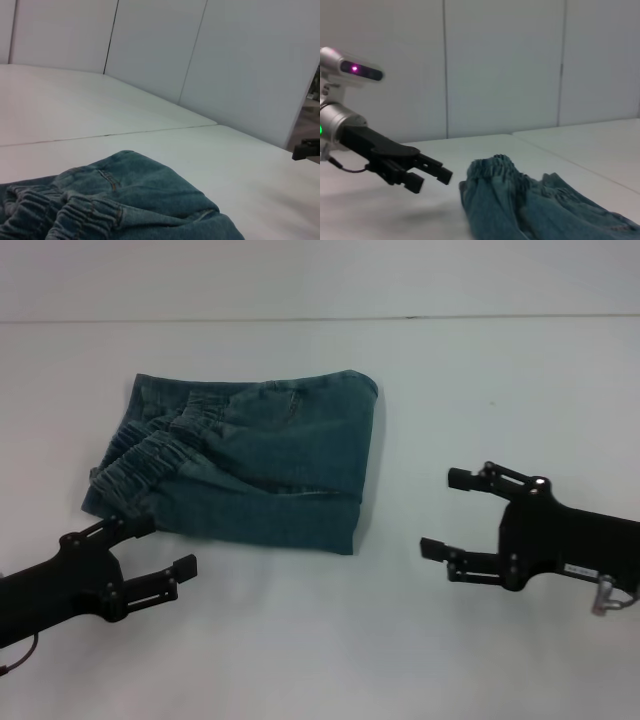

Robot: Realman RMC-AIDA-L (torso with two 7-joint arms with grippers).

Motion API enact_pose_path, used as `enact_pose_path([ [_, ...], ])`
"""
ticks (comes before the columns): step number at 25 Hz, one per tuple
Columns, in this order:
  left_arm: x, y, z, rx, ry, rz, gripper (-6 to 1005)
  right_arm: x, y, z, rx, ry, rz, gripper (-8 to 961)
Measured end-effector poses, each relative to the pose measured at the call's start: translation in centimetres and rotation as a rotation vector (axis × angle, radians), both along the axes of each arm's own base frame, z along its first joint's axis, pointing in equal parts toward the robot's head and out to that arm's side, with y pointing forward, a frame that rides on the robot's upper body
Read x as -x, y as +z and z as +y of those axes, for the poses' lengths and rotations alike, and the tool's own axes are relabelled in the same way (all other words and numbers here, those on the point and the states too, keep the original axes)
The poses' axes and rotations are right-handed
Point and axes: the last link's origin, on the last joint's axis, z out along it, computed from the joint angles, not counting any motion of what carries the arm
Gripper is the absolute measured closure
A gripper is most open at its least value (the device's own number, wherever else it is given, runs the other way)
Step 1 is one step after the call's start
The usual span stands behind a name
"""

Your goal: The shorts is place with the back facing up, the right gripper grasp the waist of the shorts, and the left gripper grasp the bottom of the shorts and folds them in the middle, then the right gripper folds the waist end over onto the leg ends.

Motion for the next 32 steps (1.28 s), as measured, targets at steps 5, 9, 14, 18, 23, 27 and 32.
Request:
enact_pose_path([
  [5,0.0,0.0,0.1,0.001,0.003,0.0,99,1.2,-1.2,0.9,0.035,0.048,-0.015,38],
  [9,0.0,0.0,0.2,0.001,0.003,0.001,99,2.1,-2.1,1.6,0.058,0.076,-0.035,38],
  [14,0.0,0.2,0.2,-0.006,0.007,0.001,98,2.5,-2.6,1.9,0.071,0.089,-0.055,38],
  [18,0.0,0.2,0.3,-0.007,0.005,0.001,98,2.5,-2.7,2.0,0.074,0.088,-0.056,38],
  [23,-0.1,0.2,0.4,-0.007,0.002,0.001,98,2.5,-2.7,2.0,0.071,0.086,-0.056,38],
  [27,-0.1,0.1,0.4,-0.006,0.004,-0.002,97,2.3,-2.6,2.0,0.061,0.082,-0.056,38],
  [32,-0.1,0.1,0.4,-0.005,0.005,-0.004,97,2.2,-2.5,2.0,0.057,0.082,-0.056,38],
])
